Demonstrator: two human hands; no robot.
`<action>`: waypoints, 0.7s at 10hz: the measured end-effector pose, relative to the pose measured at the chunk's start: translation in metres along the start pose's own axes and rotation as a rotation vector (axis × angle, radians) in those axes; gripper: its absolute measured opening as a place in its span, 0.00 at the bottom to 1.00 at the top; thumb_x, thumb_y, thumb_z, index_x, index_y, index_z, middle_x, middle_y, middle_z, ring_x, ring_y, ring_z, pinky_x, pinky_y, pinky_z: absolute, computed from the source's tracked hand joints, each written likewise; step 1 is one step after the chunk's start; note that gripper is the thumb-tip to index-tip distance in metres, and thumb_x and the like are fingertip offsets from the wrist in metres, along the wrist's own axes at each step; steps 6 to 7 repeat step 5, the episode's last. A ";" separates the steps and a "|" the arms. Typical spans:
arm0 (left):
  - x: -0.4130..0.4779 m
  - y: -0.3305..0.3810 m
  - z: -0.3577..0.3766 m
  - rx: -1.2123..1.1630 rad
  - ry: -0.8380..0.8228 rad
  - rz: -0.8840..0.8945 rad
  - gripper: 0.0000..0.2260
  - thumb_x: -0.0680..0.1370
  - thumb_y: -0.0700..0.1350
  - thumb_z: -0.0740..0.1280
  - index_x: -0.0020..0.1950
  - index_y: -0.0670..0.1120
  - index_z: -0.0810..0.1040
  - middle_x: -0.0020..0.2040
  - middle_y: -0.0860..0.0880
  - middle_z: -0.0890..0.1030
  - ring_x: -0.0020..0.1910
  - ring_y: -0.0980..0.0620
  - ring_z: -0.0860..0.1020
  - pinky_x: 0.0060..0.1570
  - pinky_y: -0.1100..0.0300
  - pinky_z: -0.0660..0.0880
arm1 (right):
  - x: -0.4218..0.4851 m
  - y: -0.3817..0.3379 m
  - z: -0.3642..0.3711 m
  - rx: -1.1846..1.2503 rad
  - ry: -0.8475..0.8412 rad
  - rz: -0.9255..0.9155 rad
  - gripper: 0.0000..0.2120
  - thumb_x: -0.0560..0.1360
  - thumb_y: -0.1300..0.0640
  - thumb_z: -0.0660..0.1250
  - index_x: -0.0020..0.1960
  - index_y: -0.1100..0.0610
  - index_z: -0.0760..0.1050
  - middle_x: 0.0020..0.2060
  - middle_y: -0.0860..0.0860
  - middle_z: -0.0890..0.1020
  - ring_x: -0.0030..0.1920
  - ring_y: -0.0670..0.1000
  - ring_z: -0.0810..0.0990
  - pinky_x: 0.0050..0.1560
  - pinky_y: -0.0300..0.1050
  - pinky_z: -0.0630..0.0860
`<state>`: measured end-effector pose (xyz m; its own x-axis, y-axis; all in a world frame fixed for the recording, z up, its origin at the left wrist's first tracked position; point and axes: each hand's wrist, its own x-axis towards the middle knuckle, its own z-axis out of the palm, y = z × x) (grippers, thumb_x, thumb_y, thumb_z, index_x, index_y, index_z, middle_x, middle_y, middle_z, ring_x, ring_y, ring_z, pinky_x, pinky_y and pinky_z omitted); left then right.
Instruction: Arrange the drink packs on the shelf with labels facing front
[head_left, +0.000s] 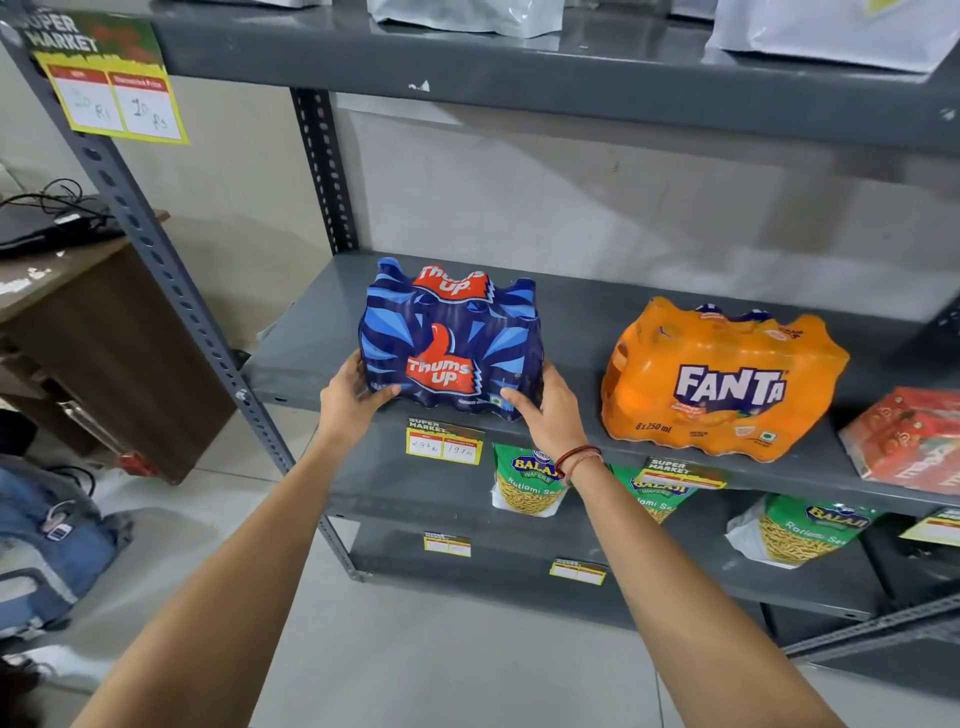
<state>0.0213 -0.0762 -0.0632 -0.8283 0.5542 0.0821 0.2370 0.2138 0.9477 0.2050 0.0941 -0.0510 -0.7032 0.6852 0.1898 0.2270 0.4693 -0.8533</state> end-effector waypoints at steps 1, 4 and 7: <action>-0.002 0.001 0.000 0.000 -0.002 -0.004 0.28 0.71 0.42 0.72 0.69 0.45 0.67 0.64 0.47 0.76 0.56 0.54 0.75 0.58 0.60 0.70 | -0.002 0.001 0.000 0.002 0.006 0.013 0.24 0.74 0.52 0.66 0.65 0.60 0.65 0.63 0.58 0.75 0.62 0.56 0.76 0.56 0.45 0.74; -0.010 0.009 0.001 0.358 -0.084 -0.091 0.26 0.72 0.45 0.71 0.68 0.44 0.66 0.64 0.43 0.77 0.60 0.41 0.75 0.57 0.53 0.71 | -0.015 -0.007 -0.004 -0.048 0.058 0.022 0.25 0.74 0.51 0.68 0.65 0.61 0.66 0.62 0.58 0.76 0.61 0.55 0.76 0.55 0.40 0.73; -0.027 0.029 0.004 0.623 -0.202 -0.104 0.24 0.73 0.49 0.70 0.65 0.44 0.69 0.61 0.41 0.77 0.57 0.39 0.75 0.52 0.52 0.71 | -0.027 -0.017 -0.017 -0.131 0.153 -0.045 0.24 0.75 0.50 0.66 0.66 0.60 0.67 0.63 0.58 0.75 0.63 0.55 0.74 0.56 0.39 0.69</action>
